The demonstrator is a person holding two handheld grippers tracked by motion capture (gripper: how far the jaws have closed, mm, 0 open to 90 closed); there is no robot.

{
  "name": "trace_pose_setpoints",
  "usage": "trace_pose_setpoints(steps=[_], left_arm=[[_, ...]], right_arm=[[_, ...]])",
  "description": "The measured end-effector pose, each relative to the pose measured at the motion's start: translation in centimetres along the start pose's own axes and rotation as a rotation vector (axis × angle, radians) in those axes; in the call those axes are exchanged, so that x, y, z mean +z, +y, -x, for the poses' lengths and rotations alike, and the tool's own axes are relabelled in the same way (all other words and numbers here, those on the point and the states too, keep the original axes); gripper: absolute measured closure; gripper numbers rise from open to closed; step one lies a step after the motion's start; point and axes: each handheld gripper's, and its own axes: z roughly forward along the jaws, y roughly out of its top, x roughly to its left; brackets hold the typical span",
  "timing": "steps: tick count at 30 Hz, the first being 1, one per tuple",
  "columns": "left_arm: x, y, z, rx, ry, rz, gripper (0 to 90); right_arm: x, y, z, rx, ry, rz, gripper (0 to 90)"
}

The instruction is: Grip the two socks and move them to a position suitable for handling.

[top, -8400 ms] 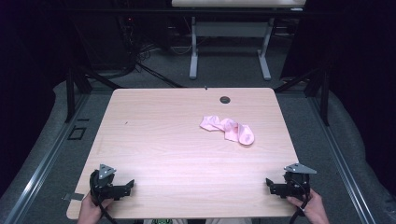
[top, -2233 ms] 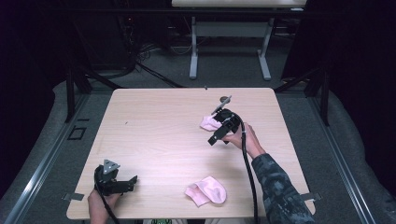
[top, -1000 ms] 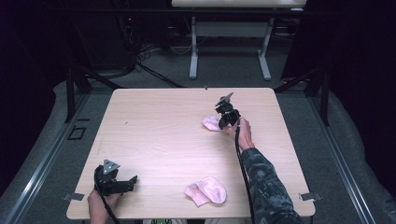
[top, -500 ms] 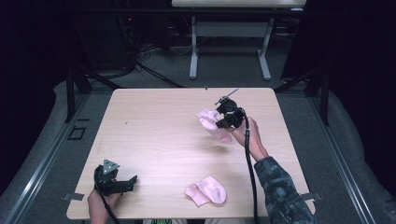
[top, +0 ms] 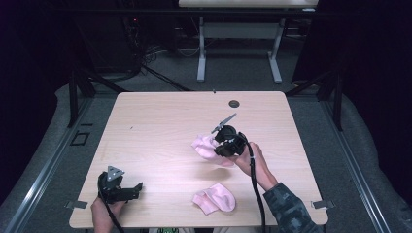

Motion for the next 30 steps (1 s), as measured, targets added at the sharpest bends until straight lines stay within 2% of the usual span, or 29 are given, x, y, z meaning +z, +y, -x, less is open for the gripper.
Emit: trace_pose_setpoints(steps=[10, 12, 15, 16, 18, 19, 21, 25, 30], left_arm=[[0.0, 0.0, 0.0, -0.001, 0.0, 0.001, 1.1], [0.0, 0.0, 0.0, 0.0, 0.0, 0.0, 1.1], [0.0, 0.0, 0.0, 0.0, 0.0, 0.0, 1.1], [0.0, 0.0, 0.0, 0.0, 0.0, 0.0, 1.1], [0.0, 0.0, 0.0, -0.001, 0.0, 0.0, 1.0], [0.0, 0.0, 0.0, -0.002, 0.0, 0.0, 1.0], [0.0, 0.0, 0.0, -0.004, 0.0, 0.0, 1.0], [0.0, 0.1, 0.1, -0.012, 0.007, 0.0, 1.0], [0.1, 0.1, 0.1, -0.011, 0.008, -0.001, 0.7]], right_arm=[[6.3, -1.0, 0.3, -0.002, -0.005, -0.134, 86.6], [7.3, -1.1, 0.5, 0.017, -0.001, -0.133, 86.5], [8.1, -1.5, 0.7, 0.019, 0.011, -0.142, 83.4], [8.1, -1.5, 0.7, 0.023, 0.018, -0.13, 76.3], [7.8, -1.6, 0.8, 0.045, 0.034, -0.097, 54.4], [7.4, -1.7, 0.8, 0.04, 0.041, -0.089, 43.2], [6.3, -1.9, 0.8, 0.052, 0.031, -0.052, 27.8], [3.8, -2.9, 0.7, 0.068, 0.045, 0.008, 15.6], [0.8, -4.6, 0.3, 0.074, 0.04, 0.078, 9.7]])
